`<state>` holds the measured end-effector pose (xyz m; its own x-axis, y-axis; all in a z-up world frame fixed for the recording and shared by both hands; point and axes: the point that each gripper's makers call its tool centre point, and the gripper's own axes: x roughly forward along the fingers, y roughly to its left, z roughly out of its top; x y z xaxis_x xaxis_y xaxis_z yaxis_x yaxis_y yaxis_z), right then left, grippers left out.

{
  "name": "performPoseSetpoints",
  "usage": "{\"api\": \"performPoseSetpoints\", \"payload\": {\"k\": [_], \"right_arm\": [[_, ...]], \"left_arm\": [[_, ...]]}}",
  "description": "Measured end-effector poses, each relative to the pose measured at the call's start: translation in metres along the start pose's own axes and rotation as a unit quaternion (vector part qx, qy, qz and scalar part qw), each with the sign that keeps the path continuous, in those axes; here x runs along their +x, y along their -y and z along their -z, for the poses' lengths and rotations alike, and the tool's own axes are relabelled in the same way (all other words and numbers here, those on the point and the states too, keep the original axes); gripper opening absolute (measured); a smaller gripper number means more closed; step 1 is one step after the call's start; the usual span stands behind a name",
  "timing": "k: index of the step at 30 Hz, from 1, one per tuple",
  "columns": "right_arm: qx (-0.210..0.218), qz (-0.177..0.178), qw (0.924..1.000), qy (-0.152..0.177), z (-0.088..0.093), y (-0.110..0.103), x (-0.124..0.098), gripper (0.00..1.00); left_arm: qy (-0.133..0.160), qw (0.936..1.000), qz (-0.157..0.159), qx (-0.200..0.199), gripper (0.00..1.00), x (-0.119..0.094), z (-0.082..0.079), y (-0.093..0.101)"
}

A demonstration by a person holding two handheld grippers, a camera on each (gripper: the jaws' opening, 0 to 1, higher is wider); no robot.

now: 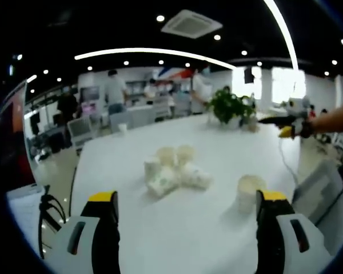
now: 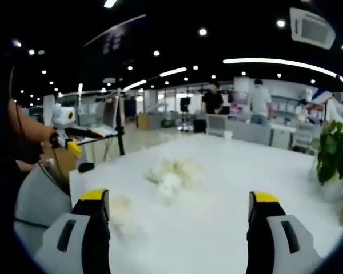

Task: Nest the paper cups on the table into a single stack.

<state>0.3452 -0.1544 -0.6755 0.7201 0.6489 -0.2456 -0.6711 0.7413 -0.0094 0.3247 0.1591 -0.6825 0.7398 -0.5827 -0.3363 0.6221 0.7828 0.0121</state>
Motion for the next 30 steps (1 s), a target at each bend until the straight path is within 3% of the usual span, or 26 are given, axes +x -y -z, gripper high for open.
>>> {"api": "performPoseSetpoints", "payload": {"k": [10,20,26,28,30], "right_arm": [[0.002,-0.012,0.9999,-0.008,0.002,0.006,0.013,1.00],[0.006,-0.016,0.9998,-0.014,0.011,0.007,0.020,1.00],[0.011,-0.013,0.9996,-0.020,0.022,0.012,0.025,1.00],[0.016,-0.010,0.9996,-0.021,0.026,0.015,0.027,1.00],[0.019,-0.008,0.9995,-0.022,0.029,0.017,0.029,1.00]], "left_arm": [[0.017,0.9998,-0.001,0.004,0.99,0.000,0.002,-0.005],[0.003,0.9999,-0.001,-0.014,0.99,0.006,0.007,-0.008],[-0.003,0.9999,-0.005,-0.013,0.99,0.012,0.009,-0.010],[-0.027,0.9995,-0.017,0.008,0.99,0.015,0.017,-0.015],[-0.025,0.9996,-0.011,0.008,0.99,0.017,0.016,-0.012]]}}
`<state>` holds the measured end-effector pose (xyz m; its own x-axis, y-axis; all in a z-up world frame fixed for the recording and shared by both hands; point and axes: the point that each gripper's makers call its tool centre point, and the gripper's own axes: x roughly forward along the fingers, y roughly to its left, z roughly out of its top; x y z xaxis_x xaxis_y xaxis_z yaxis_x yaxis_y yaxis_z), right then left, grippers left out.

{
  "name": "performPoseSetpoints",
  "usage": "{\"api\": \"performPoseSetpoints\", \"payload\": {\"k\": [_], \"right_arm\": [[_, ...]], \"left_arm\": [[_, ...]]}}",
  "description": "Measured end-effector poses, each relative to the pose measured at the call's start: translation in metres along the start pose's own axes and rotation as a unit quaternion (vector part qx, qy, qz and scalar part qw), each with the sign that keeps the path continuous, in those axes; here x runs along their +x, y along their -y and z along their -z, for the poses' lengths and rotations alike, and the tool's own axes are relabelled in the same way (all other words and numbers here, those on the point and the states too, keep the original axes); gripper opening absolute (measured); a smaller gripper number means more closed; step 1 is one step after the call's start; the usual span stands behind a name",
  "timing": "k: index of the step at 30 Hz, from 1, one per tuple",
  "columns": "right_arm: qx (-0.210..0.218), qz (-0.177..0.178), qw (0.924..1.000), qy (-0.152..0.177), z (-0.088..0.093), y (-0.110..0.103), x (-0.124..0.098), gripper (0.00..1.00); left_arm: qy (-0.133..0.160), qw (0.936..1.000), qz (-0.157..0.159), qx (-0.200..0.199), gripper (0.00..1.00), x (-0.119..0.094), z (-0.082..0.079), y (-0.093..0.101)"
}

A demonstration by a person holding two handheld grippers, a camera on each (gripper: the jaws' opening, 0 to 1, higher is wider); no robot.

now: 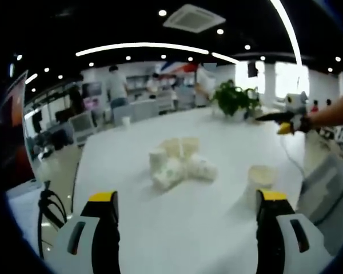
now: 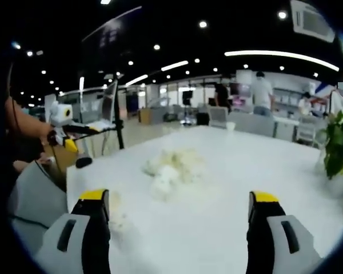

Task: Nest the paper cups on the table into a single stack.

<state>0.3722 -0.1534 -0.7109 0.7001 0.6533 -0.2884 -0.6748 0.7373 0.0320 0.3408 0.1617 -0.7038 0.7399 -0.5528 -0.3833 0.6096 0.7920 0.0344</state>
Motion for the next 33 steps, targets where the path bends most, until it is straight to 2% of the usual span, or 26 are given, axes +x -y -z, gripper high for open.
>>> {"api": "performPoseSetpoints", "payload": {"k": [7,10,12,24,33], "right_arm": [[0.003,0.005,1.0000,0.002,0.003,0.008,0.013,1.00],[0.001,0.006,1.0000,0.002,0.004,0.009,0.019,1.00],[-0.002,0.005,1.0000,-0.001,0.005,0.010,0.025,1.00],[-0.003,-0.004,0.9999,-0.009,0.014,0.013,0.055,0.99],[-0.005,-0.013,0.9998,-0.012,0.012,0.013,0.074,0.99]], "left_arm": [[0.002,1.0000,0.003,-0.008,0.99,0.005,0.002,0.001],[-0.022,0.9996,0.018,-0.005,0.98,0.007,0.011,0.006],[-0.017,0.9997,0.014,0.006,0.99,0.008,0.011,0.005],[-0.008,0.9998,0.014,-0.010,0.99,0.011,0.009,-0.001],[-0.022,0.9994,0.020,-0.017,0.99,0.011,0.014,0.000]]}}
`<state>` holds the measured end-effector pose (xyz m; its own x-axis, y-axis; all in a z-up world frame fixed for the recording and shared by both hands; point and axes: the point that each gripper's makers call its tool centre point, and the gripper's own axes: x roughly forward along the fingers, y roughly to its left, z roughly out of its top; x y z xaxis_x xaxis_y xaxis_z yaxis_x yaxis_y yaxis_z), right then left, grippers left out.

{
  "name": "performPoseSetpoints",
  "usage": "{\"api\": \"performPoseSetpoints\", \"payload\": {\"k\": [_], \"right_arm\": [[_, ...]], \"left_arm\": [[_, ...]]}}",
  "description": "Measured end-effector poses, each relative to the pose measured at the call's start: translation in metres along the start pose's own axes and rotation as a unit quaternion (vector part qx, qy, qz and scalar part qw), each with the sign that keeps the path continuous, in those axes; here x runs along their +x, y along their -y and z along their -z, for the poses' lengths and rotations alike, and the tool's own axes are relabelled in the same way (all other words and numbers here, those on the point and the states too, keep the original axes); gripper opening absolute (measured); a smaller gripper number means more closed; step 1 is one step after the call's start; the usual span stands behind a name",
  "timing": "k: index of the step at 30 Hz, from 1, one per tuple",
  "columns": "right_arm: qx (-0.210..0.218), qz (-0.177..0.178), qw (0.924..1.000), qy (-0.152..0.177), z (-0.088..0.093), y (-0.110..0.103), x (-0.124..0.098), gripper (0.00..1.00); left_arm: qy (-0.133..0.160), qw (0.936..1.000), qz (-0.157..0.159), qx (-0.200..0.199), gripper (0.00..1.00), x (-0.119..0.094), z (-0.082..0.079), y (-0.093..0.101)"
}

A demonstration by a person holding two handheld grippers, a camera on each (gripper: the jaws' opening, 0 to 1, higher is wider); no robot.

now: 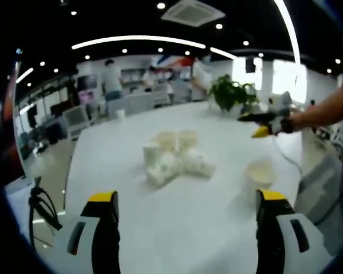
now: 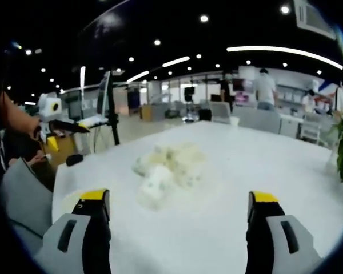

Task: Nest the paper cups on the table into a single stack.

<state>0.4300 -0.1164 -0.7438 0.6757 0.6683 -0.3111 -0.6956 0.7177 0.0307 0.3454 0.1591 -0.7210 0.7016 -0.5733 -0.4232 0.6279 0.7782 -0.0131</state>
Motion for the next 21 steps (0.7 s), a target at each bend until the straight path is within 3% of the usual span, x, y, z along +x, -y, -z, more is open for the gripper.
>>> {"api": "performPoseSetpoints", "payload": {"k": [12,21], "right_arm": [[-0.008,-0.011,0.9999,-0.010,0.005,0.001,0.023,0.95],[0.000,-0.015,0.9999,-0.002,0.001,0.005,0.041,1.00]], "left_arm": [[-0.004,1.0000,-0.003,-0.005,0.98,-0.001,0.006,0.002],[-0.013,0.9999,-0.005,-0.002,0.98,0.000,0.011,0.001]]}}
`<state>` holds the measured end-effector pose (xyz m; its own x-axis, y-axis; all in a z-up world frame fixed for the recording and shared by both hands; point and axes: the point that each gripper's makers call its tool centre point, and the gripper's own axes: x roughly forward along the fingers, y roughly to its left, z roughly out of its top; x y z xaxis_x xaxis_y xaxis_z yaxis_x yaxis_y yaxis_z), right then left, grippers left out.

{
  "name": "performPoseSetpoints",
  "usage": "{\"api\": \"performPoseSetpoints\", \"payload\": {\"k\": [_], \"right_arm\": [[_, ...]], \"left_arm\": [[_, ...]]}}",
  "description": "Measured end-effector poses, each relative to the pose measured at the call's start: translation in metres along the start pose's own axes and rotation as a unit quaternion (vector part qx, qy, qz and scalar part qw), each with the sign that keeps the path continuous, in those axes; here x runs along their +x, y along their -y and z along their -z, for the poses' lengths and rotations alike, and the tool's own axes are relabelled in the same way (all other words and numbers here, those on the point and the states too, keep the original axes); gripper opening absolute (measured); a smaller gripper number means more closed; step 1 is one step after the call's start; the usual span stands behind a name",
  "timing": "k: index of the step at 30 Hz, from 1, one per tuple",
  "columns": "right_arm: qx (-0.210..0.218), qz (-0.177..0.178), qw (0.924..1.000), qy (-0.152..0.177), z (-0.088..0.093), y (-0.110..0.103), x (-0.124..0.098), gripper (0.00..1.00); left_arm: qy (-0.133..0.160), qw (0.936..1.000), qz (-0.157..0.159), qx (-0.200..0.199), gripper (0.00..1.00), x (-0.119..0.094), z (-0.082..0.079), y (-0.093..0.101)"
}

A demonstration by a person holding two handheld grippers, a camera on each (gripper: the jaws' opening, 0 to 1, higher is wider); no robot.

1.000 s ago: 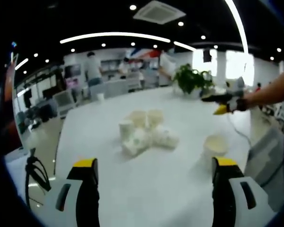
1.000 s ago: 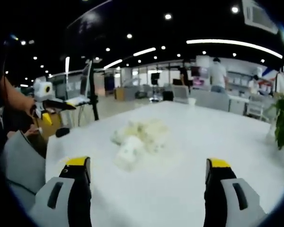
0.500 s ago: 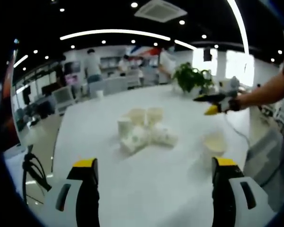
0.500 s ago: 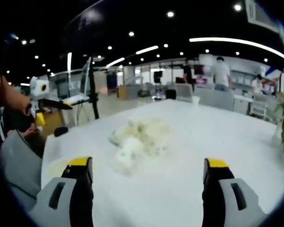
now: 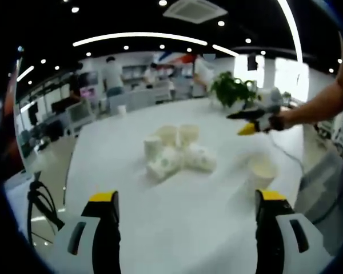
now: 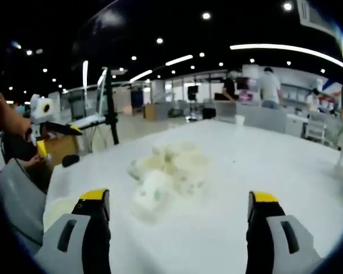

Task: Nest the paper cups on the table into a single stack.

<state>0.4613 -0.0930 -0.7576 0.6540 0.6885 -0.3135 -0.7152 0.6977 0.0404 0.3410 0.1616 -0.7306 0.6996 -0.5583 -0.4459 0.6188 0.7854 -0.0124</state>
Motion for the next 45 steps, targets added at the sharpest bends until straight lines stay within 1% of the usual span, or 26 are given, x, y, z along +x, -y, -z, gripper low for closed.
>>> {"api": "performPoseSetpoints", "payload": {"k": [8,15,17,24,27,29,30,31,33,38,45], "right_arm": [[-0.002,-0.003,1.0000,0.000,-0.002,0.005,0.016,1.00],[-0.003,-0.007,1.0000,-0.002,-0.001,0.007,0.032,0.99],[0.002,-0.007,1.0000,0.000,-0.003,0.010,0.036,0.99],[-0.001,-0.011,0.9999,-0.002,-0.005,0.015,0.052,0.97],[0.003,-0.011,0.9999,0.002,-0.009,0.015,0.058,0.94],[0.001,-0.008,1.0000,0.003,-0.011,0.017,0.063,0.90],[0.000,-0.007,1.0000,0.007,-0.012,0.019,0.065,0.88],[0.009,-0.004,0.9999,0.014,-0.016,0.021,0.068,0.86],[0.012,-0.003,0.9998,0.014,-0.018,0.023,0.073,0.86],[0.013,0.003,0.9999,0.011,-0.016,0.029,0.084,0.82],[0.000,-0.003,1.0000,0.000,-0.011,0.026,0.097,0.74]], "left_arm": [[0.004,1.0000,0.004,-0.001,0.98,0.004,-0.003,0.004],[-0.001,1.0000,0.006,-0.001,0.98,0.006,0.001,0.005],[-0.002,1.0000,0.007,-0.003,0.98,0.006,0.002,0.006],[-0.006,0.9999,0.007,-0.005,0.98,0.006,0.009,0.007],[-0.008,0.9999,0.004,-0.006,0.98,0.005,0.011,0.005],[-0.008,0.9999,0.003,-0.007,0.97,0.004,0.011,0.004],[-0.009,0.9999,0.003,-0.008,0.97,0.004,0.012,0.004],[-0.010,0.9999,0.003,-0.008,0.97,0.004,0.012,0.004],[-0.011,0.9999,0.002,-0.007,0.97,0.003,0.013,0.003],[-0.015,0.9998,0.000,-0.010,0.97,0.002,0.017,0.000],[-0.015,0.9998,-0.003,-0.015,0.97,0.001,0.018,-0.002]]}}
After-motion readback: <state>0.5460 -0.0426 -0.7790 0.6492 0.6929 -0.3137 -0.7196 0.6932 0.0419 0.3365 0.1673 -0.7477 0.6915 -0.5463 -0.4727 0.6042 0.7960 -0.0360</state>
